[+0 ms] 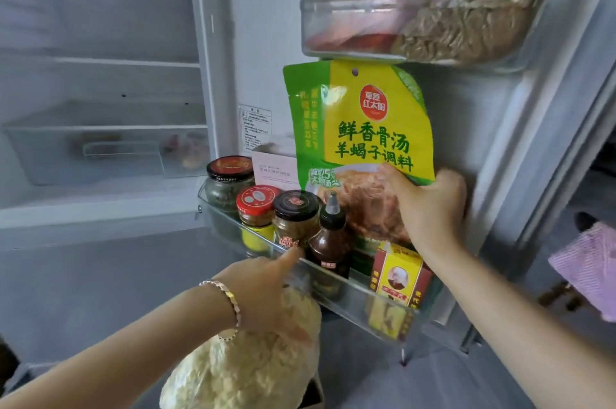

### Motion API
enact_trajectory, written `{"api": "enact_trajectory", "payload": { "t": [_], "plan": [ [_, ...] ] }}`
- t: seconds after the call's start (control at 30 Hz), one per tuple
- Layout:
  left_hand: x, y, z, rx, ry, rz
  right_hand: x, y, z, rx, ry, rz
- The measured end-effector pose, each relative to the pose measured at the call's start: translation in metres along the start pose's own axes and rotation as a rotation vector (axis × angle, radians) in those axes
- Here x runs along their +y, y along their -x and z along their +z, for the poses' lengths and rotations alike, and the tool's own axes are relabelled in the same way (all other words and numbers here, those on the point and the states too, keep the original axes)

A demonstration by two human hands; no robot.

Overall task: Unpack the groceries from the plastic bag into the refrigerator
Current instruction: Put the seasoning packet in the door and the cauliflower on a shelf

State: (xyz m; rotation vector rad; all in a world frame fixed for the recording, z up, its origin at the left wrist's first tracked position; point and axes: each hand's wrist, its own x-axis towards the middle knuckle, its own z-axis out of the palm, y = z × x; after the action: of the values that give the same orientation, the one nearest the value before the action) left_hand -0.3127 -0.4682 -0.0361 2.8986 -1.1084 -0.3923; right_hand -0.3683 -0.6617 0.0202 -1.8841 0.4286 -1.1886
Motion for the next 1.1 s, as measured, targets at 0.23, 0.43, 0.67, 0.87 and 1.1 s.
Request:
{"api": "enact_trajectory", "payload": {
  "t": [0.23, 0.43, 0.67, 0.87, 1.1],
  "plan": [
    [0.004, 0.002, 0.008, 0.057, -0.019, -0.032, 0.007, 0.018, -0.042, -0.422, 0.422, 0.068],
    [0.01, 0.004, 0.01, 0.052, 0.007, -0.049, -0.002, 0.014, -0.04, -0.489, 0.825, -0.093],
    [0.013, 0.009, 0.012, 0.058, 0.02, -0.07, -0.002, 0.029, -0.063, -0.298, 0.67, -0.151],
    [0.015, 0.011, 0.013, 0.049, 0.017, -0.078, -0.023, 0.046, -0.083, -0.456, 0.684, -0.473],
    [0.02, 0.008, 0.02, 0.059, 0.024, -0.095, 0.003, 0.022, -0.044, -0.804, 0.757, -0.259]
  ]
}}
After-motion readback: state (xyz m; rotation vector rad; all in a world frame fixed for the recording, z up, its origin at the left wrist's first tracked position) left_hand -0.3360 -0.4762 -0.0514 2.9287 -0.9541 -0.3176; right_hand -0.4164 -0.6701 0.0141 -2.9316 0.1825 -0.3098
